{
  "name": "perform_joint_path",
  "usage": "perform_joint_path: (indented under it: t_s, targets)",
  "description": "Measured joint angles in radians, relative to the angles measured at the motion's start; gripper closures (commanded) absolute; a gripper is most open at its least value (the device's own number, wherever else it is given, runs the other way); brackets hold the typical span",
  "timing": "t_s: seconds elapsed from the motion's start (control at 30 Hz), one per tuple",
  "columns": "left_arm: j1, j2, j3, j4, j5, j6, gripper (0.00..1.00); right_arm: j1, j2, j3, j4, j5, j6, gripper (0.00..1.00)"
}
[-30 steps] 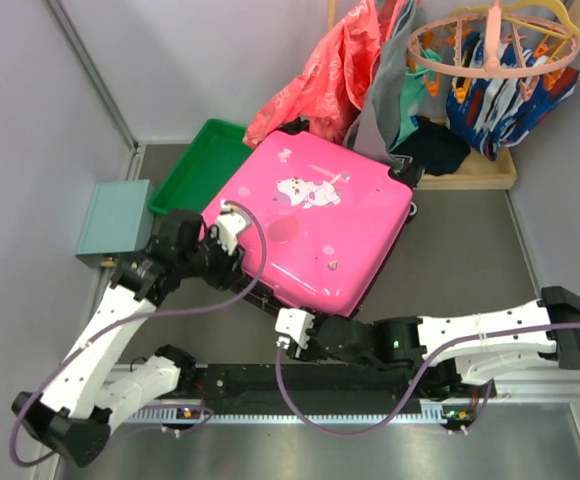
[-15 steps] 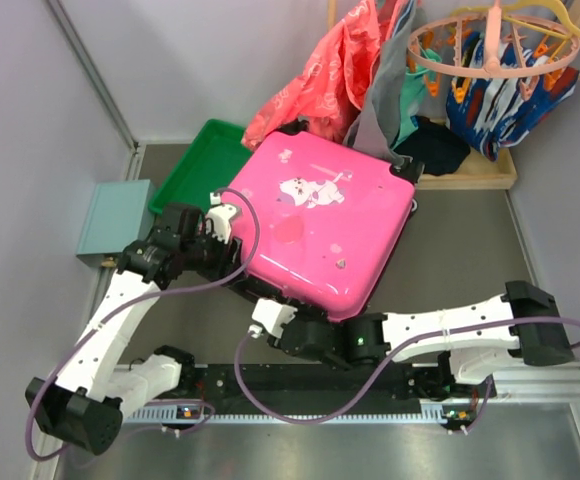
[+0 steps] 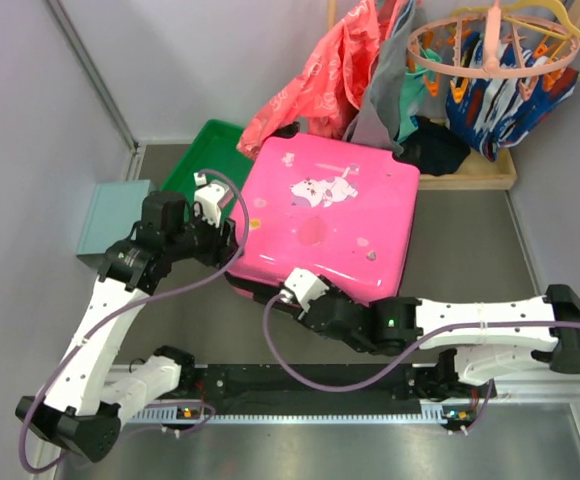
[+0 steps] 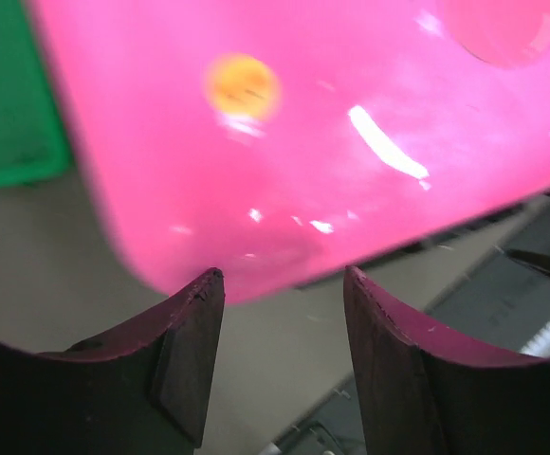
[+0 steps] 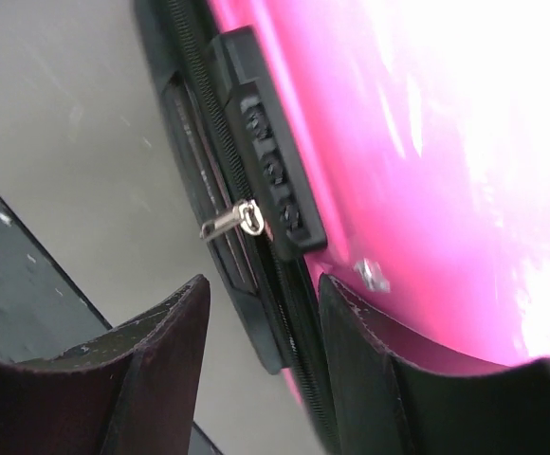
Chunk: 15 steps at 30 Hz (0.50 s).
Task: Open, take out, and arrange the luggage
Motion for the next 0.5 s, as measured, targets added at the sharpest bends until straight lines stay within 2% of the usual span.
perform_joint_path:
  t_s: [0.17,0.37,0.5]
  targets:
    - [0.000,0.024,0.000,0.097,-0.179,0.062,0.42,-0.032,-0.077,-0.034,-0.074,-0.023,0.078,0.49]
    - [0.005,0.055,-0.063,0.306,-0.290,0.150,0.43,-0.050,-0.132,-0.042,-0.132,-0.057,0.216,0.53]
    - [0.044,0.097,-0.136,0.397,-0.334,0.201,0.45,-0.016,-0.134,-0.014,-0.227,0.004,0.354,0.53]
